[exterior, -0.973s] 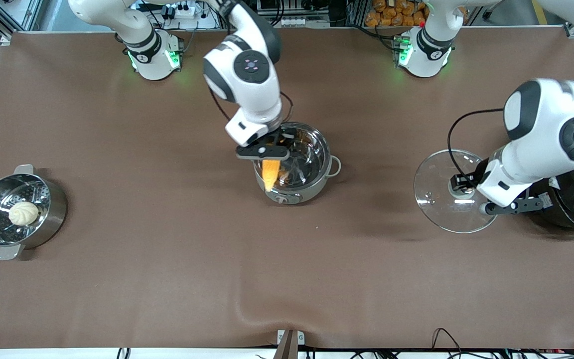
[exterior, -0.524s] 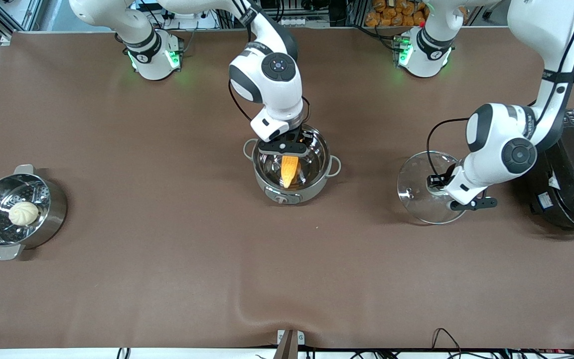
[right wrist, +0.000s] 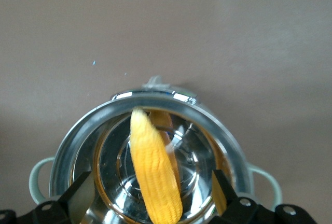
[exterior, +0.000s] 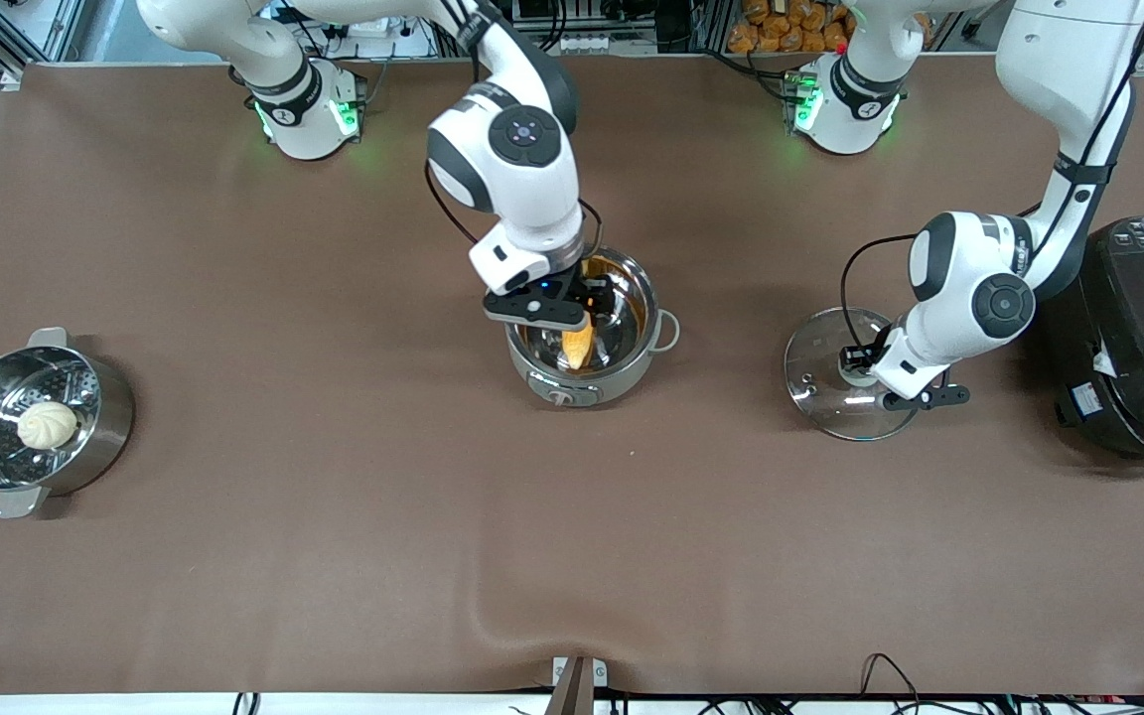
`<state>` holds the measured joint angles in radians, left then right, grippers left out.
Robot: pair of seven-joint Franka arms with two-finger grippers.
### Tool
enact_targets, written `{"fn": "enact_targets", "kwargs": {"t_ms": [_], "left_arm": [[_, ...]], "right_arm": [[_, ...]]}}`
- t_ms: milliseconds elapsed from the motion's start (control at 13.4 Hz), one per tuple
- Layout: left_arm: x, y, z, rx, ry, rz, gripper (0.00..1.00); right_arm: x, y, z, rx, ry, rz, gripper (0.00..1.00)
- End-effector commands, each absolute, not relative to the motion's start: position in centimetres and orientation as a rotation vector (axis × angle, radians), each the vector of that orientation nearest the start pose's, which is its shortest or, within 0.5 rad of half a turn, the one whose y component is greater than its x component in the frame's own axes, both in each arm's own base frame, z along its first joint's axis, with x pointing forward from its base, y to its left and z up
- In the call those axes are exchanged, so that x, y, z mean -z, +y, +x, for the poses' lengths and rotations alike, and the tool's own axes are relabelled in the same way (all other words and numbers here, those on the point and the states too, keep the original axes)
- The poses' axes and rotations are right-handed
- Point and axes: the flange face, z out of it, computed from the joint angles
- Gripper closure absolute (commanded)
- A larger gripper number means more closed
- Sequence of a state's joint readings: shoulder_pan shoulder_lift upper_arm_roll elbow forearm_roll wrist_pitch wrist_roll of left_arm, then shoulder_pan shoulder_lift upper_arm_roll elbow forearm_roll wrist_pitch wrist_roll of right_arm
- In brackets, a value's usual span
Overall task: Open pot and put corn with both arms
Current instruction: 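Lower the corn into the pot and open the right gripper, then set the glass lid on the table and release it with the left gripper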
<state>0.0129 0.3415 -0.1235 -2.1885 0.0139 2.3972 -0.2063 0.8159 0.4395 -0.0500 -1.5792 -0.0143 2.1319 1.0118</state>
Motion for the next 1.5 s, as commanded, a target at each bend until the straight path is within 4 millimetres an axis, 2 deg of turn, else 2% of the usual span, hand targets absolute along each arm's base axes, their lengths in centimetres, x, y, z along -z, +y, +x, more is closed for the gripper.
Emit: {"fn": "enact_targets", "kwargs": {"t_ms": [0, 75, 150, 224, 299, 374, 524, 673, 823, 973, 1048, 1197, 1347, 1422], "left_arm": [[-22.7, -6.1, 54.1, -0.176, -0.137, -3.149, 0.01], [-23.9, -6.0, 54.6, -0.142, -0.138, -3.15, 0.0], [-26.9, -6.1, 56.0, -0.056, -0.145, -3.158, 0.0], [-29.7, -6.1, 57.0, -0.05, -0.145, -3.155, 0.0], [-33.1, -6.2, 58.7, -0.045, -0.149, -3.153, 0.0], [-36.4, -6.2, 59.9, -0.072, -0.146, -3.148, 0.0], [-42.7, -6.1, 61.8, -0.087, -0.147, -3.145, 0.0], [-49.0, -5.9, 62.9, -0.053, -0.154, -3.148, 0.0], [-53.0, -5.1, 62.7, -0.069, -0.174, -3.141, 0.0], [-56.2, -4.7, 60.8, -0.107, -0.176, -3.132, 0.0], [-57.9, -4.6, 60.1, -0.07, -0.181, -3.131, 0.0], [-60.7, -5.0, 58.4, -0.031, -0.162, -3.131, 0.0], [-62.0, -5.0, 56.8, -0.073, -0.15, -3.122, 0.0], [-62.3, -5.1, 56.5, -0.074, -0.145, -3.123, 0.0]], "right_arm": [[-47.2, 41.1, 51.1, 0.109, 0.536, -3.076, 0.0], [-50.8, 38.0, 51.6, 0.12, 0.606, -3.06, 0.0], [-54.6, 34.4, 52.4, 0.164, 0.666, -3.02, 0.0], [-56.7, 32.4, 52.5, 0.191, 0.68, -2.997, 0.0], [-57.8, 29.8, 53.1, 0.19, 0.679, -3.012, 0.0], [-58.9, 26.7, 53.7, 0.2, 0.594, -3.052, 0.0], [-59.6, 21.3, 54.9, 0.159, 0.417, -3.122, 0.0], [-60.5, 15.7, 56.1, 0.152, 0.297, -3.145, 0.0], [-60.3, 9.9, 57.2, 0.108, 0.199, -3.159, 0.0], [-61.2, 4.9, 57.9, 0.124, 0.164, -3.151, 0.0], [-61.8, 3.1, 57.4, 0.064, 0.147, -3.137, 0.0], [-64.7, 0.9, 55.6, -0.072, 0.12, -3.132, 0.0], [-67.3, 0.3, 53.8, -0.001, 0.125, -3.138, 0.0], [-67.2, -0.6, 53.4, 0.009, 0.139, -3.133, 0.0]]}}
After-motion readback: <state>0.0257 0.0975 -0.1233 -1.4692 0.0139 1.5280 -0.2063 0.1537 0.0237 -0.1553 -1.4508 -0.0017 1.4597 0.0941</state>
